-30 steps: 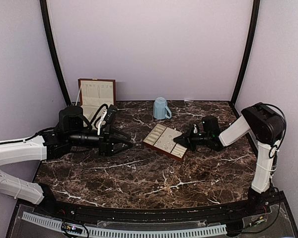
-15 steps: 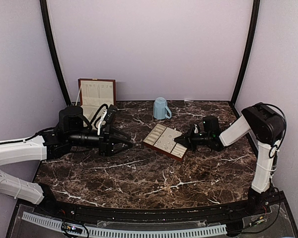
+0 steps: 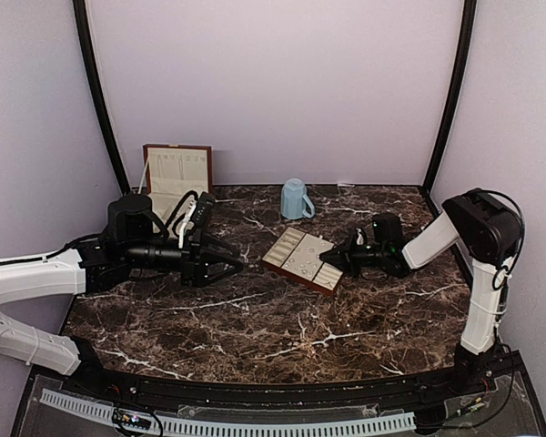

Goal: Organize the mixed jewelry
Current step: Insert the earring into the earring holder.

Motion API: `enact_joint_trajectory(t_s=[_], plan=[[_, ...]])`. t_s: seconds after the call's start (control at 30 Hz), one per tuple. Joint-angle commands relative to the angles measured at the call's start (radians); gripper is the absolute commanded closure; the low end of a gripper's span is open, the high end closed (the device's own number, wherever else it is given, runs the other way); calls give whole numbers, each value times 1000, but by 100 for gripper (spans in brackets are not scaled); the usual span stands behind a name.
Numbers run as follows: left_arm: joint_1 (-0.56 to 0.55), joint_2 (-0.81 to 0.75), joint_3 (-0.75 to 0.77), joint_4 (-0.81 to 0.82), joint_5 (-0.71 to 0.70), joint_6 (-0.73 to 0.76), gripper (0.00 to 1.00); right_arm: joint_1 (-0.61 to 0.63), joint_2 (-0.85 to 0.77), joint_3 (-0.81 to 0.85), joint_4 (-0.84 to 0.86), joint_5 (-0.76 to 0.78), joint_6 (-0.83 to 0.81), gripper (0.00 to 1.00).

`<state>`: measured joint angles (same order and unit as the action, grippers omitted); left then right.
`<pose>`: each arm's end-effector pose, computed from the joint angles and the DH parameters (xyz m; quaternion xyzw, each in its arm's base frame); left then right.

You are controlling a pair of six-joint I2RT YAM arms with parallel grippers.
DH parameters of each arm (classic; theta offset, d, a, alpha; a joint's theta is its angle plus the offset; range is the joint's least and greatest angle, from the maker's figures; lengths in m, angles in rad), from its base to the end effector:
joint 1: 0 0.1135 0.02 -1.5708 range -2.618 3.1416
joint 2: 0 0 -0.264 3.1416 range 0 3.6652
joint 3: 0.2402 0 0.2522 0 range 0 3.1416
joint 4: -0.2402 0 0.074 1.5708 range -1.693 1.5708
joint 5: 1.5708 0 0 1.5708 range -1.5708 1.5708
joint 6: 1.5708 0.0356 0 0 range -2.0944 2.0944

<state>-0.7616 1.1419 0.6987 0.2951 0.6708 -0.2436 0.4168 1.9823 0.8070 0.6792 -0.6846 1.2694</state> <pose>0.1715 -0.1941 0.2877 0.3909 0.6364 -0.5155 0.4201 0.3243 0.1682 0.1042 0.1782 0.8078 0.5518 0.1054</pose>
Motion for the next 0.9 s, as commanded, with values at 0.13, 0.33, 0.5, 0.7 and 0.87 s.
enact_joint_trajectory(t_s=[0.13,0.33,0.5,0.7,0.87], plan=[[0,-9,10,4,6,-6,43,-6,6,-20,42,-19,14,100],[-1,-5,12,5,6,-8,43,-6,4,-16,49,-33,17,100],[0,-4,11,6,6,-8,43,-3,5,-9,54,-41,18,100],[-1,-4,12,6,6,-8,43,-1,15,-5,56,-43,20,100],[1,-3,12,6,7,-9,43,2,24,-3,59,-45,22,100]])
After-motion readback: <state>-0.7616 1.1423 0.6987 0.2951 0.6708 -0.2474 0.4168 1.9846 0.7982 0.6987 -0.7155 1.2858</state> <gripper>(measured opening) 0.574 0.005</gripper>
